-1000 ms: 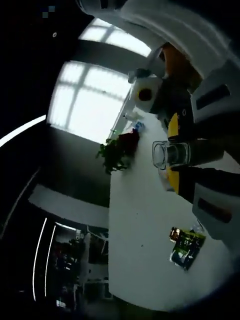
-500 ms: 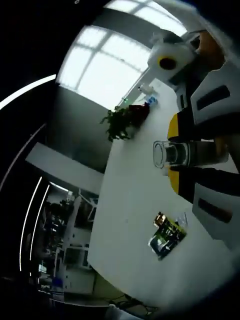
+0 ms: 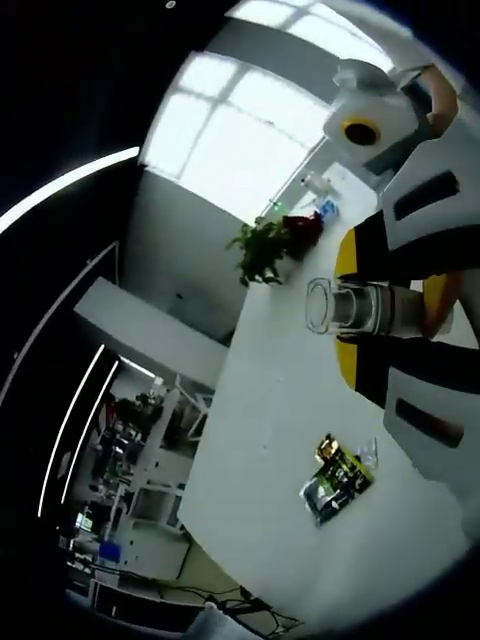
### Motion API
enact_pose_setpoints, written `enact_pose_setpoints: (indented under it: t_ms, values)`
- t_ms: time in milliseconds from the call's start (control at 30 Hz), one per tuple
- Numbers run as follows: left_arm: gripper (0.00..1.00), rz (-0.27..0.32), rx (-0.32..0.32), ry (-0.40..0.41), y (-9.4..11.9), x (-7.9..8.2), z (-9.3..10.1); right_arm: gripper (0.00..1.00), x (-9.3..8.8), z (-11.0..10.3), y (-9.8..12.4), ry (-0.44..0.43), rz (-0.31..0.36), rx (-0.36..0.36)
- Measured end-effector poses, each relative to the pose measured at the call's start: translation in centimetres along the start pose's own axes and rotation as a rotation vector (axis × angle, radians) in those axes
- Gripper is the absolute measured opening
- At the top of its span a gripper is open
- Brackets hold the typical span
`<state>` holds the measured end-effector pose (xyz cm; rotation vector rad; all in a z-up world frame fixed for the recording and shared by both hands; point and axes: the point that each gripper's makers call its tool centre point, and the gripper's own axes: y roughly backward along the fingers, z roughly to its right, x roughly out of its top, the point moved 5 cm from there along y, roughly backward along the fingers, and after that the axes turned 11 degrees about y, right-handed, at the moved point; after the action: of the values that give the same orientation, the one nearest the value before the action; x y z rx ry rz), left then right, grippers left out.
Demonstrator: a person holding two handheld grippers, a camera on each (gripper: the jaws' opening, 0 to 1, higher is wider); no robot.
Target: Arrange the skincare products in the storage area until every visible bottle or jar stands upright without overlapping.
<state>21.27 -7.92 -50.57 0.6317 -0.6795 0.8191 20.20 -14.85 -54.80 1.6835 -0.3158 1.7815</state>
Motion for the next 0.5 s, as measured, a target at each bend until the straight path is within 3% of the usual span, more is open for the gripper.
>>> enact_pose_setpoints:
  t_ms: [200,367,500]
  values:
    - [0.19,-0.008,-0.065,-0.049,0.4,0.3,0.3,0.19,0.2,0.2,0.7,0.010,0.022,0.015]
    - [0.19,0.000,-0.171,-0.074,0.9,1.0,1.2,0.19,1.0,0.2,1.1,-0.115,0.116,0.086]
    - [0.20,-0.008,-0.210,-0.097,1.3,1.0,1.3,0.19,1.0,0.1,1.3,-0.131,0.135,0.128]
